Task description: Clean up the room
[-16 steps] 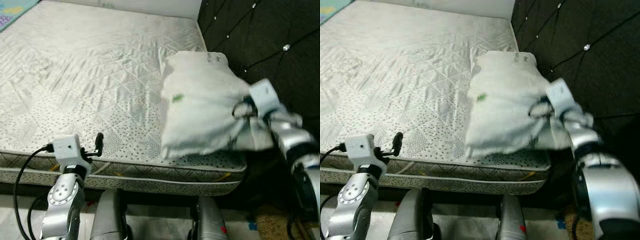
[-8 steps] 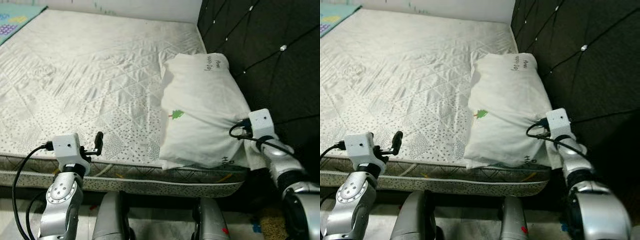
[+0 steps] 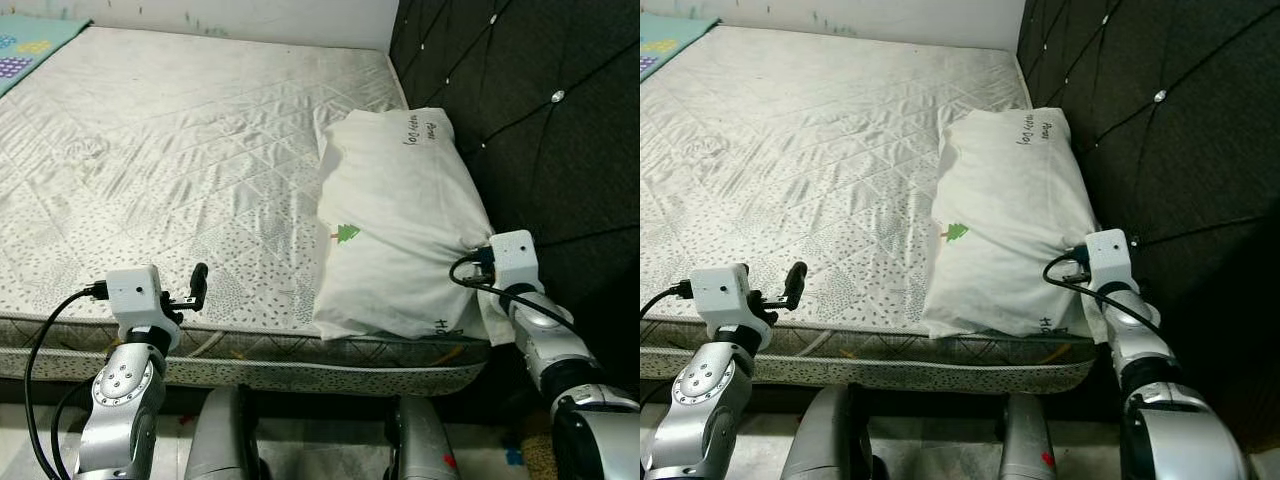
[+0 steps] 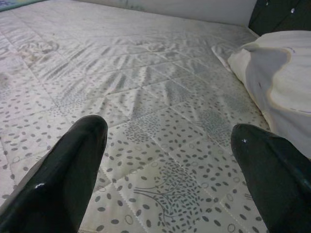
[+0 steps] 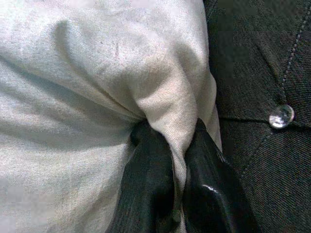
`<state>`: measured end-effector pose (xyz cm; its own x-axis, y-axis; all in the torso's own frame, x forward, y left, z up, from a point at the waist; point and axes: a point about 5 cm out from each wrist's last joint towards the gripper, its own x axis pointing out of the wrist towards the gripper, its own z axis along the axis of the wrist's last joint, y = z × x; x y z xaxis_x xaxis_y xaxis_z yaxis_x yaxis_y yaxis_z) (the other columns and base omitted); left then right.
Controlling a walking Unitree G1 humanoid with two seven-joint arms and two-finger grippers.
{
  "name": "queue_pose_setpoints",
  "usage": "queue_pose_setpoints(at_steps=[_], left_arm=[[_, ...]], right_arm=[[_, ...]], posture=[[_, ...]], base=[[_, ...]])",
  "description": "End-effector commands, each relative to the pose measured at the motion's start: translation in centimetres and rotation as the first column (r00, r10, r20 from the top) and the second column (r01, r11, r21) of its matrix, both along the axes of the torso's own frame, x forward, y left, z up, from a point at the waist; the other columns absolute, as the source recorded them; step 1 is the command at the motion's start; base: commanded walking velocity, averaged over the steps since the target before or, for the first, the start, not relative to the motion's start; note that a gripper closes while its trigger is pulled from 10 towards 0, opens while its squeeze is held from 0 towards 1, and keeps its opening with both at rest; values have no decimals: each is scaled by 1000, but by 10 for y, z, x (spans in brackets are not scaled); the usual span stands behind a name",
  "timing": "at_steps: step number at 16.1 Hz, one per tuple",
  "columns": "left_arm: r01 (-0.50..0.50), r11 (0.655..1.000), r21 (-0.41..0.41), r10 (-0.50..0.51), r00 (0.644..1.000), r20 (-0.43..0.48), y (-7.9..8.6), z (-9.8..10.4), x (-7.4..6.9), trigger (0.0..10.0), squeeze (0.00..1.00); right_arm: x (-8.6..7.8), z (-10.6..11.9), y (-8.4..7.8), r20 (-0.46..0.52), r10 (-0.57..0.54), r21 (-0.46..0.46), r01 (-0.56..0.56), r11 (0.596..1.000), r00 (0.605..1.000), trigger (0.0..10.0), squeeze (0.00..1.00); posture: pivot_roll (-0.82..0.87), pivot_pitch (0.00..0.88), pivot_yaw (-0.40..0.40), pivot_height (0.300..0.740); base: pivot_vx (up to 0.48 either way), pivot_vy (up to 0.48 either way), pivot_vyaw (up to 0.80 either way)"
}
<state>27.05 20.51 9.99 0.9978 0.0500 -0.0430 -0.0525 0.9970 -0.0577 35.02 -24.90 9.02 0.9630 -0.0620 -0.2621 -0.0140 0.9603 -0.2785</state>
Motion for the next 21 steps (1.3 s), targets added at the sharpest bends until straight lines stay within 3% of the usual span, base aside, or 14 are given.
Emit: queue_pose_setpoints(at_steps=[1,3,4,5,8,13,17,21], left_arm=[[18,1000,11,-18,1000,-4,-2,0,1,10000,0],[18,1000,8,-18,1000,-5,-3,0,1,10000,0],[18,1000,7,-18,1000,-5,-3,0,1,10000,0],[19,1000,5,-19,1000,-6,-3,-1,1,10000,0],[18,1000,-2,-18,1000,-8,-4,-1,0,10000,0],[14,1000,-6,-14,1000,-6,-5,-2,-2,10000,0],[10,1000,-26,-11,1000,-21,-5,-7,-8,10000,0],[27,999,-32,-28,999,-31,-8,-10,-9,10000,0]], right_arm=[[1,0,6,11,4,14,-4,1000,1000,10000,0],[4,1,16,39,4,62,-7,998,999,10000,0],[4,1,18,41,7,58,-9,998,999,10000,322],[4,-1,24,47,20,76,-23,997,999,10000,1000],[6,1,41,107,30,131,-44,990,994,10000,1000],[7,13,41,203,3,131,-30,991,979,10000,1000],[-8,15,42,289,-6,138,-35,990,957,10000,1000],[-24,7,58,302,-4,200,-59,978,953,10000,1000]], posture=[[7,28,0,577],[5,29,-3,577],[4,29,-4,577],[2,31,-5,577],[1,35,-8,577],[4,32,-14,577],[-10,26,-17,577],[-18,23,-11,577]], base=[[0,0,0],[0,0,0],[0,0,0],[0,0,0],[0,0,0],[0,0,0],[0,0,0],[0,0,0]])
